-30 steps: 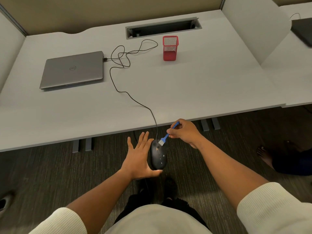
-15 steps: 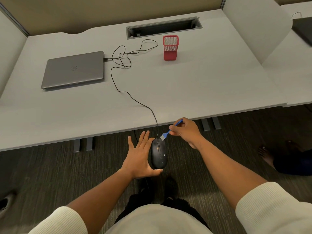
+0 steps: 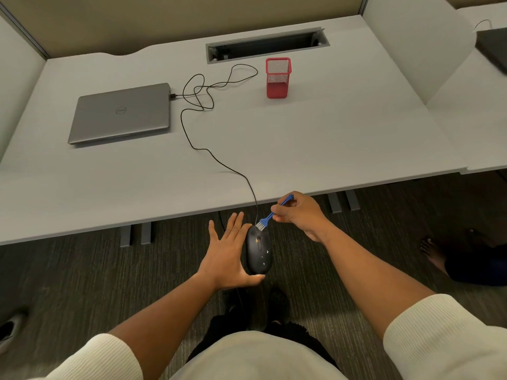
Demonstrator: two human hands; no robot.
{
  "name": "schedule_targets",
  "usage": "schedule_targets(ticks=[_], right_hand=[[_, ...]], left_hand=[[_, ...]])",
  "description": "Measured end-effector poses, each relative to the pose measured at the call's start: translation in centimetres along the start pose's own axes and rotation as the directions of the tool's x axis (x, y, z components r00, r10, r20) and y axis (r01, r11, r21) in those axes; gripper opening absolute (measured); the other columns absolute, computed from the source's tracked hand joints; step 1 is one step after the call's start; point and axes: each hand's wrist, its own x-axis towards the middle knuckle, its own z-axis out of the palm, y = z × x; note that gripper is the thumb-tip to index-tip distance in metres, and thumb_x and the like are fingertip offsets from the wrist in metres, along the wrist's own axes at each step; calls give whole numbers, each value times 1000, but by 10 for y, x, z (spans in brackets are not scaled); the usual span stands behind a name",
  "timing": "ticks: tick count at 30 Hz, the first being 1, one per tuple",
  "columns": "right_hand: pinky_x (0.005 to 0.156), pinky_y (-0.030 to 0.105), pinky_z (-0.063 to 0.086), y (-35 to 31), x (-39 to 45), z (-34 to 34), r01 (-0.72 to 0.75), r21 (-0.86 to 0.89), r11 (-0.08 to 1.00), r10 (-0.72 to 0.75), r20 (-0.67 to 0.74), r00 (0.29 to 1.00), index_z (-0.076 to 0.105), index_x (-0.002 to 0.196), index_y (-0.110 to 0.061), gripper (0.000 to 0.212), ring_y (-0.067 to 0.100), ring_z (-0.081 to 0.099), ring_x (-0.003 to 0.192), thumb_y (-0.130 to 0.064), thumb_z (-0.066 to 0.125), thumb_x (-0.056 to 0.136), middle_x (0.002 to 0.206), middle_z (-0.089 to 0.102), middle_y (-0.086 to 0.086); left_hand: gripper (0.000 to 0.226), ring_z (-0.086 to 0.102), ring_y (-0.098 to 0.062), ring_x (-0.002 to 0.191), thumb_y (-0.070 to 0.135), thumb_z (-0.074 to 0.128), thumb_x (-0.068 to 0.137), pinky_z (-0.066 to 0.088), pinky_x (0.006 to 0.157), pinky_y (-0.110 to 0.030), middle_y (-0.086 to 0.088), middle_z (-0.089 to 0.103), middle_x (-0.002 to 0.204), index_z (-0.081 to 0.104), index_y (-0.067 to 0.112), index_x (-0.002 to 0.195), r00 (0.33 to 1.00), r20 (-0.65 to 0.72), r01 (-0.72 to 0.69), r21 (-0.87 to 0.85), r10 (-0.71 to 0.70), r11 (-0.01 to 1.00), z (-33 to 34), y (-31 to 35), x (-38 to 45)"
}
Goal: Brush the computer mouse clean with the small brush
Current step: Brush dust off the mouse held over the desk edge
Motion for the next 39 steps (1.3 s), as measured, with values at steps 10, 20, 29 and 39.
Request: schedule_targets(ticks=[10,20,29,39], right_hand=[[67,20,59,3,5,-4,-1,-56,998,-2,-45,999,64,100,-8,23,15,74,84,-8,78,82,99,69,12],[72,23,60,5,7,-21,-38,5,999,38,-38,999,65,102,-5,25,18,74,86,-4,79,81,101,69,15],[77,30,62,17,1,-22,-93,-142,986,101,51,994,64,102,-5,26,21,75,89,-3,79,80,104,70,17],[74,29,61,12,-10,-23,-102,-155,983,136,233,963,67,98,-2,26,26,76,88,0,81,77,95,72,17]], left_hand=[[129,-20,-18,153,97,50,61,-19,116,-65,-5,-5,169,15,20,158,1000,0,-3,-1,3,1000,1,0,1],[130,-22,-15,152,98,48,60,-19,116,-63,-4,-6,169,13,21,158,1000,5,0,-20,0,1000,5,-5,1],[128,-19,-17,153,96,50,61,-16,117,-66,-5,-5,169,16,20,159,1000,26,15,-43,-13,999,4,-2,1],[129,-19,-17,152,95,52,60,-17,116,-65,-6,-3,169,17,20,158,999,16,32,-68,-31,997,7,2,9]])
